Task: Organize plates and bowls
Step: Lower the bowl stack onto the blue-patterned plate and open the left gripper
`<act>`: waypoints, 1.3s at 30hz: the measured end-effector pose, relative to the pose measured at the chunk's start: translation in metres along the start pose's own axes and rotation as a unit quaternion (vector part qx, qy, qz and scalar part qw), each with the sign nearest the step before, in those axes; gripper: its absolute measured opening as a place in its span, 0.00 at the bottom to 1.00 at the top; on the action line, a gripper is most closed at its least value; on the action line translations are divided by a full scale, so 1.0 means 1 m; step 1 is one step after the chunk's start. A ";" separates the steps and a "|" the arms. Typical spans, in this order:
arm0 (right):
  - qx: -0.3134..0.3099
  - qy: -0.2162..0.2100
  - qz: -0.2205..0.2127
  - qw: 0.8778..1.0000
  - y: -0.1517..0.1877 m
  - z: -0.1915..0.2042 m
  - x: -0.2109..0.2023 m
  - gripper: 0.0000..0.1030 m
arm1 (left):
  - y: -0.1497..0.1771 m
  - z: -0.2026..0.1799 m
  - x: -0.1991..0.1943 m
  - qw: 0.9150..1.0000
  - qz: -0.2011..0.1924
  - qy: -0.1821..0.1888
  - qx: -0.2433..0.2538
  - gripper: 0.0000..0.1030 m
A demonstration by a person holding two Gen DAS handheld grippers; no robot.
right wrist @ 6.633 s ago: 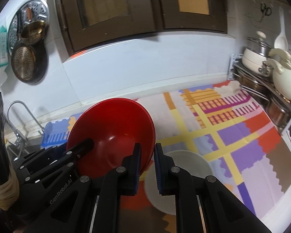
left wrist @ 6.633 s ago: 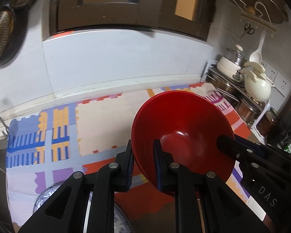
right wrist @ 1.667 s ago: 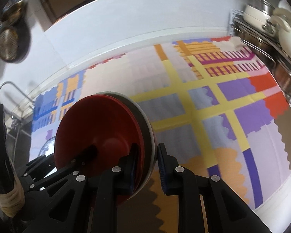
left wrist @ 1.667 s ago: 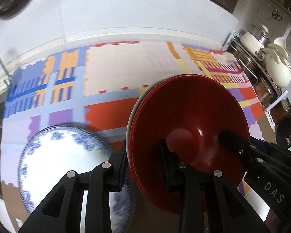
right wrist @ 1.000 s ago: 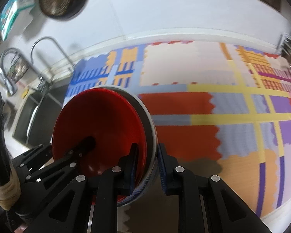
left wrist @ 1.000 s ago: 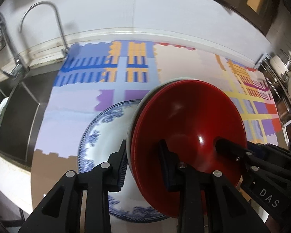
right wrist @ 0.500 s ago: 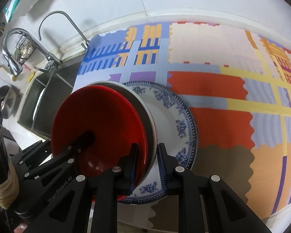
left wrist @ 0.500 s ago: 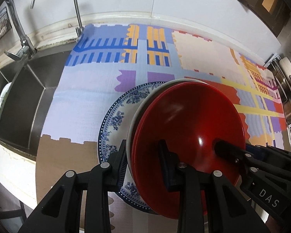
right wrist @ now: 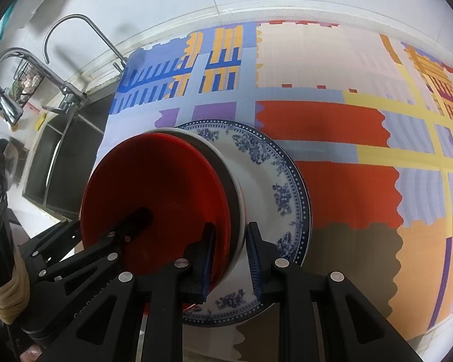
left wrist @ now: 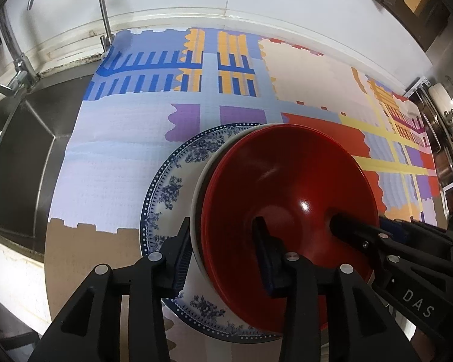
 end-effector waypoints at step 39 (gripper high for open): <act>-0.108 0.088 -0.281 0.950 0.137 0.010 -0.143 0.82 | 0.143 -0.015 -0.154 0.959 -0.264 -0.099 -0.031 0.91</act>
Point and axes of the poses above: each gripper's, at about its wrist camera, not at the fingertips, and x roughly the way its jaws point, z to its left, y to its underside, the point moved 2 cm from there along x, roughly the way its jaws point, and after that the axes turned 11 degrees about -y, right-handed, at the moved point
